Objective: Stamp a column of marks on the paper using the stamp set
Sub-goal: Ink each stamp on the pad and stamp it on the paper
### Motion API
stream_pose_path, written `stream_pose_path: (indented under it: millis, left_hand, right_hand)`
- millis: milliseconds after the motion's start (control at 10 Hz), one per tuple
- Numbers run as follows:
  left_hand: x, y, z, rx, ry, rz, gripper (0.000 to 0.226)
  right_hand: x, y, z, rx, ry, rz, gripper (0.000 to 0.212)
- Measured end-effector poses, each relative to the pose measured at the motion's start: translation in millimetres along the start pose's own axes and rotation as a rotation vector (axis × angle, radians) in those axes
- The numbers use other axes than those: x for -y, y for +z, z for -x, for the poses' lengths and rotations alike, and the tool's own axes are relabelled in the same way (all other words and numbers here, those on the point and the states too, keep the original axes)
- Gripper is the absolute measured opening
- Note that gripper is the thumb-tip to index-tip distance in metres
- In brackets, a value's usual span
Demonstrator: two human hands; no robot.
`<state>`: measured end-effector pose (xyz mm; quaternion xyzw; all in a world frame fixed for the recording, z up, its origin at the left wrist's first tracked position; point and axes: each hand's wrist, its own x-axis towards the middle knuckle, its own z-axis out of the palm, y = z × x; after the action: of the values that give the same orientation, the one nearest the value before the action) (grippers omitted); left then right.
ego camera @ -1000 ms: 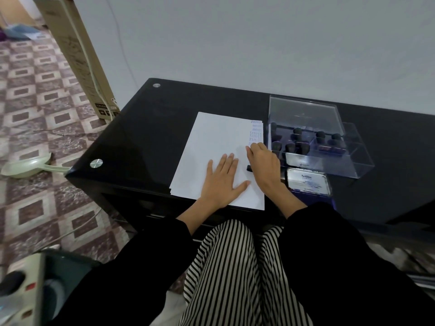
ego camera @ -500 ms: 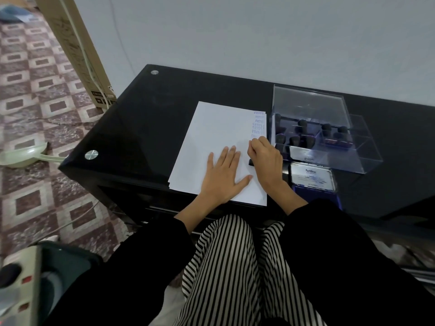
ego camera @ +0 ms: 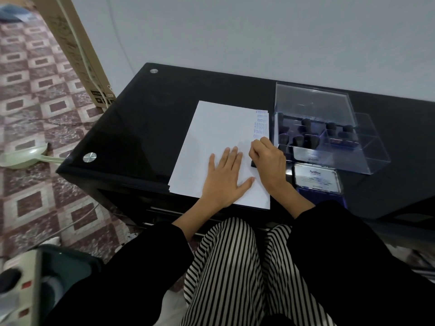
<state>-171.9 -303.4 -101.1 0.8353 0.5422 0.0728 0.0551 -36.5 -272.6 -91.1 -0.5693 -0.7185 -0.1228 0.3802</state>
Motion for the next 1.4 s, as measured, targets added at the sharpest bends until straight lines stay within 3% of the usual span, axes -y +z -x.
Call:
stream_pose_path:
  millis: [500, 700, 800, 900, 1100, 1400]
  left_hand:
    - [-0.4, -1.7, 1.4, 0.010, -0.007, -0.013, 0.095]
    - [-0.3, -2.5, 1.4, 0.026, -0.011, -0.024, 0.096]
    - [-1.4, -3.7, 2.8, 0.027, -0.010, -0.014, 0.097]
    - [-1.4, -7.7, 2.0, 0.051, -0.017, 0.004, 0.099]
    - [-4.4, -21.0, -2.8, 0.070, -0.028, 0.056, 0.074]
    - [-16.6, -23.8, -7.1, 0.026, -0.025, 0.142, 0.075]
  right_hand:
    - [6.1, -8.6, 1.4, 0.041, 0.017, -0.008, 0.023]
    - [8.8, -13.3, -2.9, 0.207, 0.132, 0.030, 0.022]
    - [7.9, -23.9, -2.0, 0.194, 0.188, -0.007, 0.025]
    - [7.2, -44.6, -10.2, 0.027, 0.208, -0.111, 0.028]
    - [-14.1, -79.8, -45.1, 0.028, 0.265, -0.131, 0.030]
    - [-36.1, -104.9, -45.3, 0.170, 0.378, -0.276, 0.008]
